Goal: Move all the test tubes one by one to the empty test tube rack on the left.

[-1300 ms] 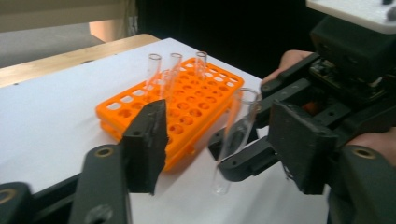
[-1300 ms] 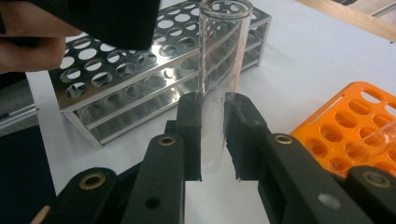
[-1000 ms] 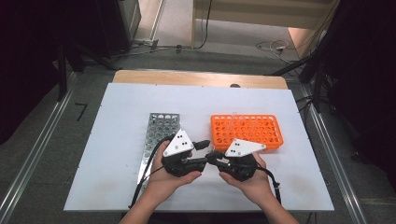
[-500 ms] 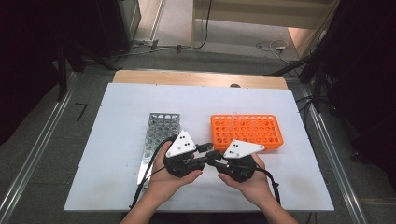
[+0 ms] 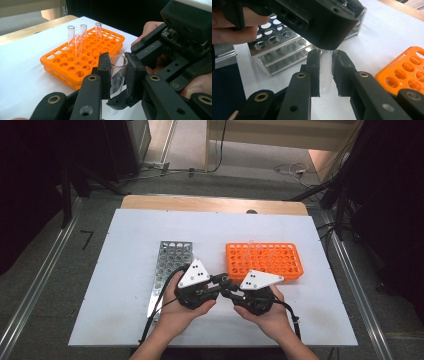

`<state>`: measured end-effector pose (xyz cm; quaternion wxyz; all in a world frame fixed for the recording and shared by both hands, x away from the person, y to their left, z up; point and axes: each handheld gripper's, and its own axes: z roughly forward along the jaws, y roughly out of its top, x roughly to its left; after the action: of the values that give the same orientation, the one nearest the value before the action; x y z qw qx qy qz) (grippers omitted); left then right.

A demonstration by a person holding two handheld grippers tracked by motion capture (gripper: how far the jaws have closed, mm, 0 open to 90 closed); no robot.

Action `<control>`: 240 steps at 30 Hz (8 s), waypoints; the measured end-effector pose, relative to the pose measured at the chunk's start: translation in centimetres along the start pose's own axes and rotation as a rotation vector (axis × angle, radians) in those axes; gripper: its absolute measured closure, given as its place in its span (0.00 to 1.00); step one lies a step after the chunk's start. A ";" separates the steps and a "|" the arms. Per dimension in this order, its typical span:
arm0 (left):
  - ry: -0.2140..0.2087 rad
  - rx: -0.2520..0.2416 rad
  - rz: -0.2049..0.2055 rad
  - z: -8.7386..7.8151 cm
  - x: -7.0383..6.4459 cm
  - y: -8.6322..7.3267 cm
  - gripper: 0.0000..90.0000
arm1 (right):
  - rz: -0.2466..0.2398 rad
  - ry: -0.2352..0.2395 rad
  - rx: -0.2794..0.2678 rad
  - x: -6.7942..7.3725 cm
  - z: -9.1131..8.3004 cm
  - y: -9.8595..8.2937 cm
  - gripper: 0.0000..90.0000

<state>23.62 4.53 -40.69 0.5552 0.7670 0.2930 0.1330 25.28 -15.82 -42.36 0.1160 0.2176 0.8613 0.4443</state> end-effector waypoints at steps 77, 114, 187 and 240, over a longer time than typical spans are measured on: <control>0.226 -0.066 0.001 -3.9 7.6 4.2 0.85 | 0.239 -0.238 -0.166 -8.7 -11.5 -9.4 0.00; 0.387 -0.017 -0.083 -0.7 14.5 2.7 0.85 | 0.254 -0.240 -0.186 -9.2 -11.9 -9.8 0.00; 0.231 -0.008 -0.161 -3.5 11.3 0.8 0.00 | 0.251 -0.233 -0.180 -8.8 -11.3 -9.3 0.00; 0.186 -0.070 -0.189 -6.7 7.6 -2.3 0.00 | 0.295 -0.283 -0.104 -14.4 -4.4 -4.2 0.08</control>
<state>25.41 14.75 -41.44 0.5622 0.7005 0.4092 0.1607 35.01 -28.01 -43.15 0.1805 0.3952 0.7711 0.4653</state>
